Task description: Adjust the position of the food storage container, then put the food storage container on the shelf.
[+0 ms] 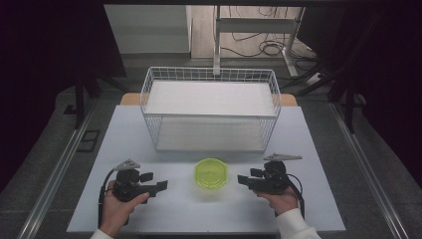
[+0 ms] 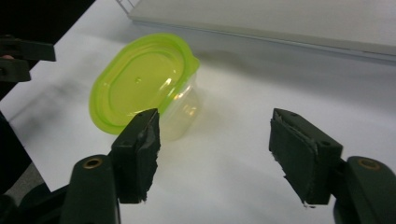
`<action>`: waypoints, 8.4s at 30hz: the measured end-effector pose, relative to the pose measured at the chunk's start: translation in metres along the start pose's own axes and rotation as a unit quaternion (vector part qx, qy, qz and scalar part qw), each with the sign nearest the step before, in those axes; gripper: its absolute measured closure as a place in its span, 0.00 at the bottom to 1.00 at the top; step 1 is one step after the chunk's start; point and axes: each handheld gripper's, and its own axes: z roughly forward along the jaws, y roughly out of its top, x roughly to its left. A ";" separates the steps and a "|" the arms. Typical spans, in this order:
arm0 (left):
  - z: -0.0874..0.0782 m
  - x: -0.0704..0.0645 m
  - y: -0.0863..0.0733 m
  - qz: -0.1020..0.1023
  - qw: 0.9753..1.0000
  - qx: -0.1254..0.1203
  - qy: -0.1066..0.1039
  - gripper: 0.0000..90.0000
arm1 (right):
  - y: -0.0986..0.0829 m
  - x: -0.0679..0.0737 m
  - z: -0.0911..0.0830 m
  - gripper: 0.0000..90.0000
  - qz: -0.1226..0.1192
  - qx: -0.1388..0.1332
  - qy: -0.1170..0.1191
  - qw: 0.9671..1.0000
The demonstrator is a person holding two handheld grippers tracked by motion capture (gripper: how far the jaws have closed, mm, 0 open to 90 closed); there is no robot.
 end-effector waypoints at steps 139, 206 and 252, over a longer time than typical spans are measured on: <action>0.034 -0.048 0.078 -0.043 0.980 -0.005 -0.195 0.92 | 0.039 0.022 0.006 0.89 0.055 -0.057 0.142 0.987; -0.008 -0.063 0.206 0.001 0.977 -0.044 -0.208 0.92 | 0.156 0.034 -0.048 0.89 0.024 -0.124 0.135 0.983; 0.048 0.007 0.273 -0.164 0.954 -0.018 -0.249 0.91 | 0.242 -0.022 0.004 0.88 0.156 -0.057 0.140 0.976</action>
